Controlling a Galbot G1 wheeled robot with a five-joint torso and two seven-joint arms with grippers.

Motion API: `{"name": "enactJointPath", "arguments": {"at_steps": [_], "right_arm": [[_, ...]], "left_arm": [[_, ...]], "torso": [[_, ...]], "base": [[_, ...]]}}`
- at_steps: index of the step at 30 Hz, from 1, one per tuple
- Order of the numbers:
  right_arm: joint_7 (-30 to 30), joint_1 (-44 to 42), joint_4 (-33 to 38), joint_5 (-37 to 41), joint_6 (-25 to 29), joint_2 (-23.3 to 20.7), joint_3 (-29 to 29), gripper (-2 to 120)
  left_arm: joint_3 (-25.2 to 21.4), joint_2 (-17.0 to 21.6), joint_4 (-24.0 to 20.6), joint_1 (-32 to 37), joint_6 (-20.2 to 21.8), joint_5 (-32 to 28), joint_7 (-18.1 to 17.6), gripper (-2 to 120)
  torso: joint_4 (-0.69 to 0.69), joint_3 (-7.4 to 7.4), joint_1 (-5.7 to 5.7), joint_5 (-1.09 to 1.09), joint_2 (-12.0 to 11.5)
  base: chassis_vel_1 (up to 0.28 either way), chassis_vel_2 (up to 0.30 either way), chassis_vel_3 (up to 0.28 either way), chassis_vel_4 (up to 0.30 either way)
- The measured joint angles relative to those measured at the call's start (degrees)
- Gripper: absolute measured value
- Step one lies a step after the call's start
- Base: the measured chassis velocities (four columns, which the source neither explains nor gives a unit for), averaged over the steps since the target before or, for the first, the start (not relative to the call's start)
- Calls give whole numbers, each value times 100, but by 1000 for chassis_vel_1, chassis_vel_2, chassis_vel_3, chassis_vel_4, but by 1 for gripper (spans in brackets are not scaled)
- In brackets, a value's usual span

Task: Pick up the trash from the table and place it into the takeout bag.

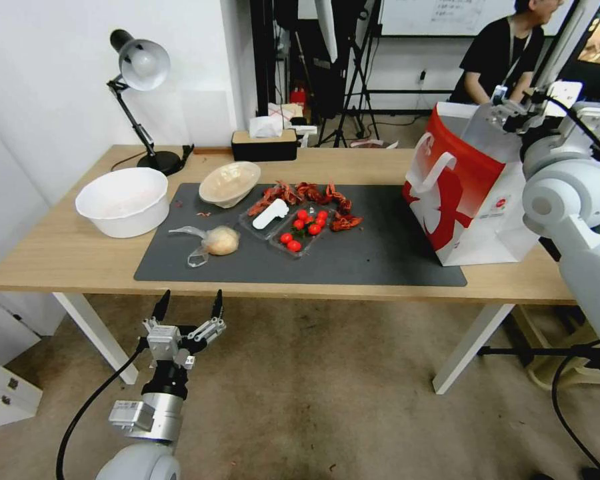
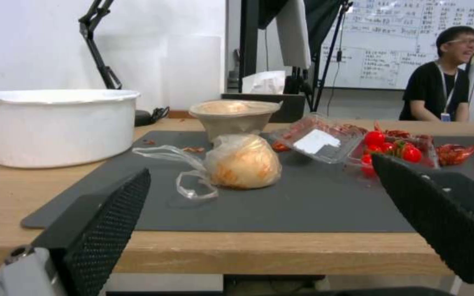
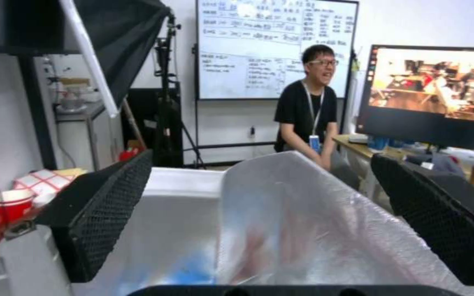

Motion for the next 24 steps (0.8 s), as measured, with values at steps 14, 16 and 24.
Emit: {"name": "enactJointPath", "arguments": {"at_steps": [14,16,24], "right_arm": [[-693,-494,479,167,422,-38,90,100],[-785,-604,573,169,468,-45,116,100],[-1812,-1600,1072,-8,1252,-87,353,100]], "left_arm": [[0,11,11,-13,2,3,2,100],[0,18,13,-18,2,2,2,100],[62,32,81,-84,4,-15,2,100]], "torso": [[0,0,0,0,0],[0,0,0,1,0],[0,0,0,1,0]], "base": [[0,0,0,0],[0,0,0,0],[0,0,0,0]]}}
